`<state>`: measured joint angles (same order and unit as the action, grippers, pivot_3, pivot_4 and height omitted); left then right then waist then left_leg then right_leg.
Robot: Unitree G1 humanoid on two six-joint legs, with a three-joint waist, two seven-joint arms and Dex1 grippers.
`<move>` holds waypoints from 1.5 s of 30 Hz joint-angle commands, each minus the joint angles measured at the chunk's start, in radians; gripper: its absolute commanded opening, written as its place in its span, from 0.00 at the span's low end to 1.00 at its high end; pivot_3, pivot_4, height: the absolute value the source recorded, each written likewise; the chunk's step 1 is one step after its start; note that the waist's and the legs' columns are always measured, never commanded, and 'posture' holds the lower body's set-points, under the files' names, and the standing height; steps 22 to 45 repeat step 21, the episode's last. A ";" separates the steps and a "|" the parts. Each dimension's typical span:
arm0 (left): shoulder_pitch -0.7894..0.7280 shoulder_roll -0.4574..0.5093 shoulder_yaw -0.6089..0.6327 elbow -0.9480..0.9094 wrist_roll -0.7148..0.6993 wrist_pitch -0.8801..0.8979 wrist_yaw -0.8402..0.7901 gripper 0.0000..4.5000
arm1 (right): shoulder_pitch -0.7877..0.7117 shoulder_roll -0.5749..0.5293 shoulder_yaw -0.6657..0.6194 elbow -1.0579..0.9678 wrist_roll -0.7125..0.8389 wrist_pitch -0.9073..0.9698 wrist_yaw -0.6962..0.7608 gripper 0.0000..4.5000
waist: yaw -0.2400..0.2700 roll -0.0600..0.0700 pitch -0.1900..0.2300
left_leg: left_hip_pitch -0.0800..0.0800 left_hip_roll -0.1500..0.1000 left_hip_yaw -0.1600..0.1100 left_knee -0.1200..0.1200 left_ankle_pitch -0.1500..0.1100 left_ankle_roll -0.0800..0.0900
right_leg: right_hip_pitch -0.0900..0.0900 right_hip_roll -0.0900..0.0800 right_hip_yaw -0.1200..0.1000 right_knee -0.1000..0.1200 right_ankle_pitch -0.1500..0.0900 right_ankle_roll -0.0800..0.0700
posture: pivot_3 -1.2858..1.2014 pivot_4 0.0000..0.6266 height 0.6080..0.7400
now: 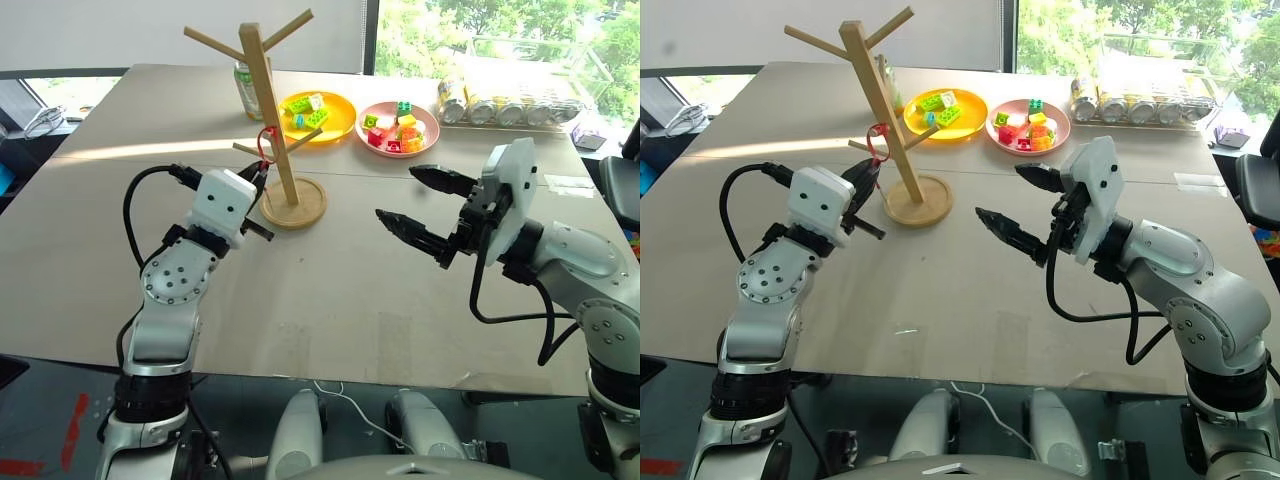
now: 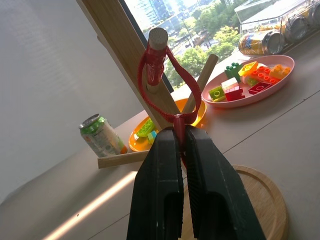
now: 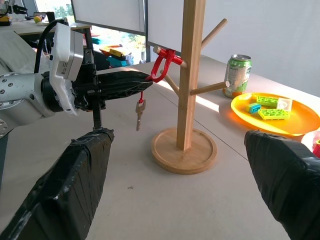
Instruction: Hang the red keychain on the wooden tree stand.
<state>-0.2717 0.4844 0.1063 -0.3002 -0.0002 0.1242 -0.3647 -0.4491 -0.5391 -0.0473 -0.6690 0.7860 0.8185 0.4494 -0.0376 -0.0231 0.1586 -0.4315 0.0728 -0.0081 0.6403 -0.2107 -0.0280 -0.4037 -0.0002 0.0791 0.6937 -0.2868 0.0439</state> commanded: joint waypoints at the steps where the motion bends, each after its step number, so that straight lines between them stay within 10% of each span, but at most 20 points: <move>1: -0.021 0.005 0.015 -0.021 -0.012 -0.003 -0.001 0.40 | -0.016 -0.004 -0.017 -0.024 0.008 -0.013 -0.007 1.00 | 0.000 0.000 0.000 | 0.000 0.000 0.000 0.000 0.000 0.000 | 0.000 0.000 0.000 0.000 0.000 0.000 | 0.52 0.24 1.00; 7: -0.032 0.060 0.075 -0.033 -0.123 0.105 -0.091 0.99 | -0.014 -0.027 -0.019 -0.011 0.005 -0.013 0.022 1.00 | -0.001 0.000 0.000 | 0.000 0.000 0.000 0.000 0.000 0.000 | 0.000 0.000 0.000 0.000 0.000 0.000 | 0.52 0.24 1.00; 15: -0.173 0.335 0.209 0.001 -0.589 0.731 -0.386 0.99 | -0.065 -0.175 -0.036 0.132 -0.034 -0.034 0.187 1.00 | -0.004 -0.001 0.002 | 0.000 0.000 0.000 0.000 0.000 0.000 | 0.000 0.000 -0.001 0.000 0.000 0.000 | 0.52 0.24 1.00; 21: -0.210 0.541 0.265 0.186 -0.683 0.805 -0.589 0.99 | -0.089 -0.247 -0.025 0.222 -0.079 -0.057 0.276 1.00 | -0.007 0.000 0.005 | 0.001 0.000 0.000 -0.003 0.000 0.000 | -0.001 0.001 -0.001 -0.001 -0.001 -0.001 | 0.52 0.24 1.00; 45: -0.210 0.541 0.265 0.186 -0.683 0.805 -0.589 0.99 | -0.089 -0.247 -0.025 0.222 -0.079 -0.057 0.276 1.00 | -0.007 0.000 0.005 | 0.001 0.000 0.000 -0.003 0.000 0.000 | -0.001 0.001 -0.001 -0.001 -0.001 -0.001 | 0.52 0.24 1.00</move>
